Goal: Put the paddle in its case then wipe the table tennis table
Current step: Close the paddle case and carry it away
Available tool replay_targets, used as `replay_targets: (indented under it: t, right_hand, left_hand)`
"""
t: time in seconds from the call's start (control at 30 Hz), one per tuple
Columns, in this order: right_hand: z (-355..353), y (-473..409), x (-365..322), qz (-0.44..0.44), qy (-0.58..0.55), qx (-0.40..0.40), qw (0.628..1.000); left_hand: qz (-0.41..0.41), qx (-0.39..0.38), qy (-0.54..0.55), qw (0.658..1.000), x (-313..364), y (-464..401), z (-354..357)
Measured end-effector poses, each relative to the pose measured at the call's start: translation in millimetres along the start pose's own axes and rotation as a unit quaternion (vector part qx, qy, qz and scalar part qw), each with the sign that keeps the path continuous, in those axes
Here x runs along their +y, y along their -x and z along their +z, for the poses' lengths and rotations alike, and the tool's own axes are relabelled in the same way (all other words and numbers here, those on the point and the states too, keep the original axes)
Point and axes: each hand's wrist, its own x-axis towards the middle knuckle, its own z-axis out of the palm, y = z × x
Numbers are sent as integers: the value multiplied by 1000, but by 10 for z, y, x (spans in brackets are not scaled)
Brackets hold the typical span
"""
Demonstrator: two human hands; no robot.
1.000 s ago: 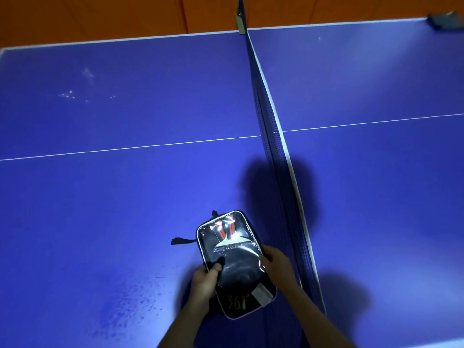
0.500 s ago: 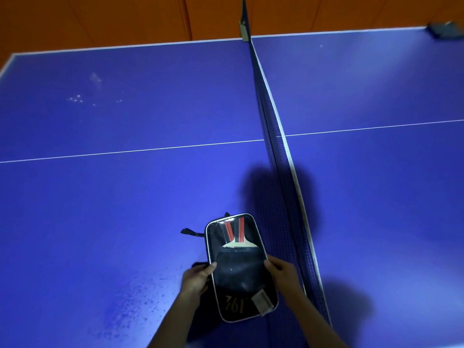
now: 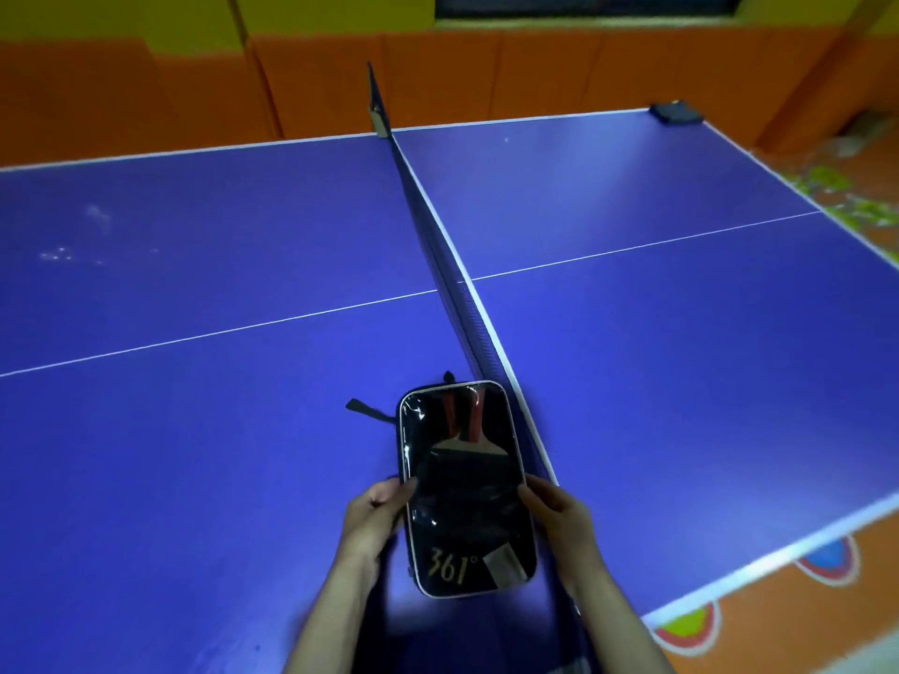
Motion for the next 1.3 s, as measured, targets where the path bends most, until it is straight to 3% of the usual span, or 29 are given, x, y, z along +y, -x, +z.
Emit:
replay_targets:
  t: [0.1,0.2,0.37,0.57,0.9,1.3]
  right_hand:
    - [-217,182,-33,-10,-67,39,997]
    - [-488,409,-124,-21,-110,30,993]
    - [-1173,751,-251,-50,-87,100,990]
    - [-2340,1235,-136,-91,-69,185,976]
    - [-4369,2156,127,-148,-78,329,929]
    - [-5727,2163,139,-152,-102,392,902]
  left_hand:
    - [34,-29,-28,999,27,97,233]
    - [74,-61,-71,993,30,257,543]
    - [139,-77,-140,977,-129,510,1180]
    - [130,-141,-162,968,-645,1074,2197]
    - [152,-186,-210,948,-1639,2198,4090]
    - [194,-237,-278,910,-2066,2566,5552]
